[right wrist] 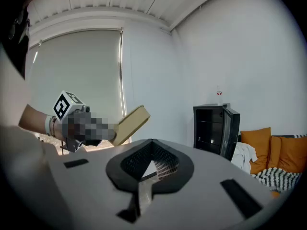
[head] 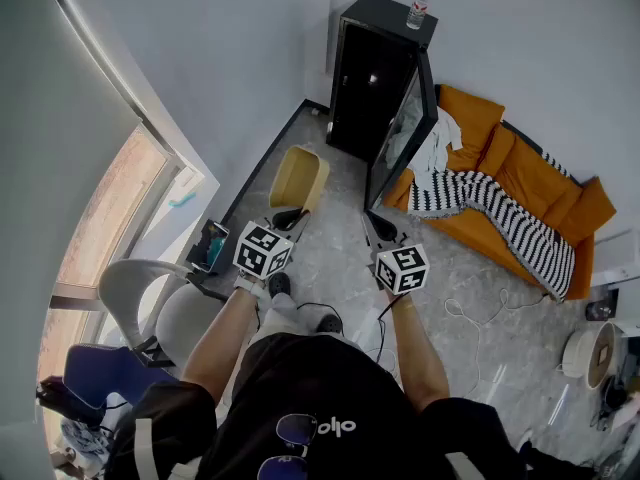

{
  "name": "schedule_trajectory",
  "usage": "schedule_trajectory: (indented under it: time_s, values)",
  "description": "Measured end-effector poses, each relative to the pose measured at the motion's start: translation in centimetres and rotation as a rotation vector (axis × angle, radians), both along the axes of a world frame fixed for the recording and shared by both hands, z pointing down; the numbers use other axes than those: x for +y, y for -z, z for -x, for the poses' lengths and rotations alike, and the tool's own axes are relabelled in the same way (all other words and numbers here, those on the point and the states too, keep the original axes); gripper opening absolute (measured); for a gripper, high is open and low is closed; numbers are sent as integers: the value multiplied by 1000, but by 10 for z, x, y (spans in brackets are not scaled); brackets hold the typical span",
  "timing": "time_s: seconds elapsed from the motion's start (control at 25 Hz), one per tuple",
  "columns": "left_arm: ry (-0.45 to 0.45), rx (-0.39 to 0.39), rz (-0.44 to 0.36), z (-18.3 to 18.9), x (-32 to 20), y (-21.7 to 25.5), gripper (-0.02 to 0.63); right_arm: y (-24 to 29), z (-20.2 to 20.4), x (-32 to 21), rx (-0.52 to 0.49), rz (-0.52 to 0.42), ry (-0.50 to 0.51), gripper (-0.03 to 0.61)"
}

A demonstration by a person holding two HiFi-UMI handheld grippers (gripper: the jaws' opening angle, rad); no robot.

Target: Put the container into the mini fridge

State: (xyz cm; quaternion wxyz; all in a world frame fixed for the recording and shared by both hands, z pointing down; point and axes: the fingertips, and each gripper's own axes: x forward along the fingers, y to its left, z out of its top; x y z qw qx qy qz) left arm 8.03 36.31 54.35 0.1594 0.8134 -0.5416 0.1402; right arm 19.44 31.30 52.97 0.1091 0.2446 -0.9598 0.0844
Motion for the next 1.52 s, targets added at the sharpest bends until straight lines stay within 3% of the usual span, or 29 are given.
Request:
schedule_trajectory:
  time_s: [0.96, 1.52]
  values:
    - [-101, 23, -28, 172, -116, 7, 23, 3, 159, -89, 14, 0, -122, 6]
    - [-169, 34, 4, 182, -180, -6, 23, -6, 173, -142, 17, 29, -184, 6]
